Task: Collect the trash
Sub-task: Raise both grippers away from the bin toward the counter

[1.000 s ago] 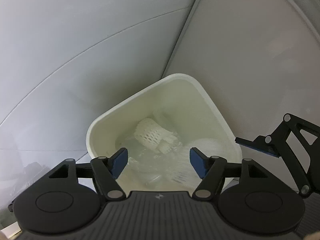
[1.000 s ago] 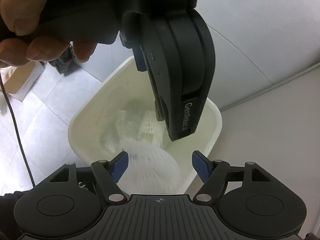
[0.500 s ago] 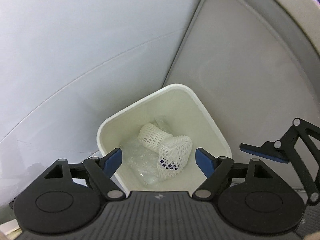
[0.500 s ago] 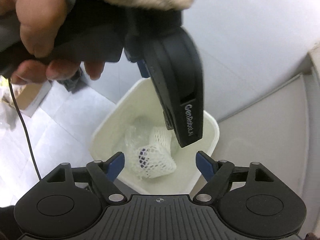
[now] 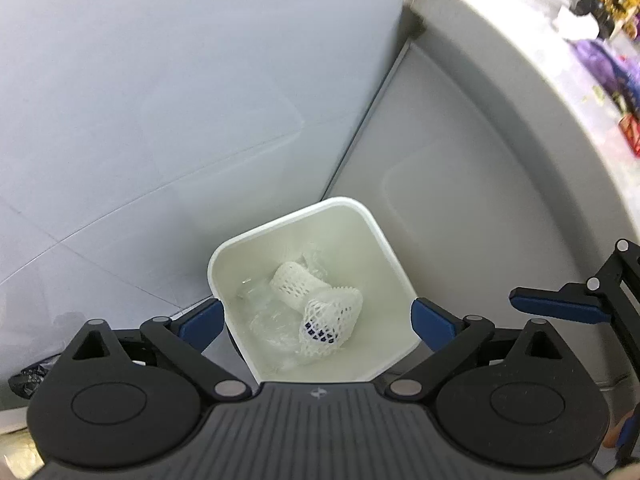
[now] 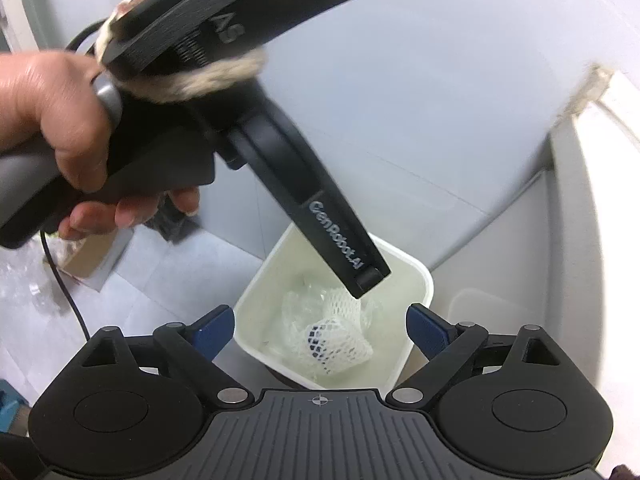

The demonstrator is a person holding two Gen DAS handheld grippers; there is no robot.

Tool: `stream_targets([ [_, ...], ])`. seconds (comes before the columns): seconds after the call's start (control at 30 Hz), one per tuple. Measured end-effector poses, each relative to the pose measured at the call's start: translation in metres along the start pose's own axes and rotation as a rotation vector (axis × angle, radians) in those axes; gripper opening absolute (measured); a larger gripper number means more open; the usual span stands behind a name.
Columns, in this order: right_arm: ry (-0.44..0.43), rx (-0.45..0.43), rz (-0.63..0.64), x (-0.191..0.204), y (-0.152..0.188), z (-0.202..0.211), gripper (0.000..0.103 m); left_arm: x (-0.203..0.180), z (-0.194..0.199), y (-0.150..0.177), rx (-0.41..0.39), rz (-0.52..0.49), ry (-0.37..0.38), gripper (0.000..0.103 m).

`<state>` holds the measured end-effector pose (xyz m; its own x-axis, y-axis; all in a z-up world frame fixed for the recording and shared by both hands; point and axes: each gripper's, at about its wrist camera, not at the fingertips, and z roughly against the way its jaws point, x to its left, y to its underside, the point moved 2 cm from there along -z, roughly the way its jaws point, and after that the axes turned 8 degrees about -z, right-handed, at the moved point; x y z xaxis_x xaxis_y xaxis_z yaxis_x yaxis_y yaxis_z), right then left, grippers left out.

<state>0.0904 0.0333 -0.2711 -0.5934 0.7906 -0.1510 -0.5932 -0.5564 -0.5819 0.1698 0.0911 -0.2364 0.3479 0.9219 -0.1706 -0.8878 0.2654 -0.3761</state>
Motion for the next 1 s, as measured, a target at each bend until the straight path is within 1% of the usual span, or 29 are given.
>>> stream_targets([
  [0.13, -0.013, -0.036, -0.036, -0.005, -0.003, 0.027, 0.096, -0.002, 0.02, 0.0, -0.039, 0.045, 0.001, 0.101],
  [0.3, -0.02, -0.097, -0.054, -0.013, -0.006, 0.065, 0.099, -0.007, 0.046, -0.002, -0.085, 0.078, -0.013, 0.102],
  [0.37, -0.016, -0.121, -0.057, -0.017, -0.008, 0.086, 0.099, -0.009, 0.056, -0.004, -0.108, 0.084, -0.021, 0.102],
  [0.67, 0.035, -0.209, -0.115, -0.043, -0.006, 0.132, 0.1, -0.025, 0.091, -0.015, -0.189, 0.123, -0.021, 0.102],
  [0.83, 0.073, -0.256, -0.191, -0.067, 0.003, 0.155, 0.101, -0.04, 0.105, -0.022, -0.214, 0.12, -0.015, 0.102],
  [1.0, 0.12, -0.296, -0.266, -0.098, 0.014, 0.17, 0.103, -0.064, 0.112, -0.031, -0.236, 0.072, -0.012, 0.102],
])
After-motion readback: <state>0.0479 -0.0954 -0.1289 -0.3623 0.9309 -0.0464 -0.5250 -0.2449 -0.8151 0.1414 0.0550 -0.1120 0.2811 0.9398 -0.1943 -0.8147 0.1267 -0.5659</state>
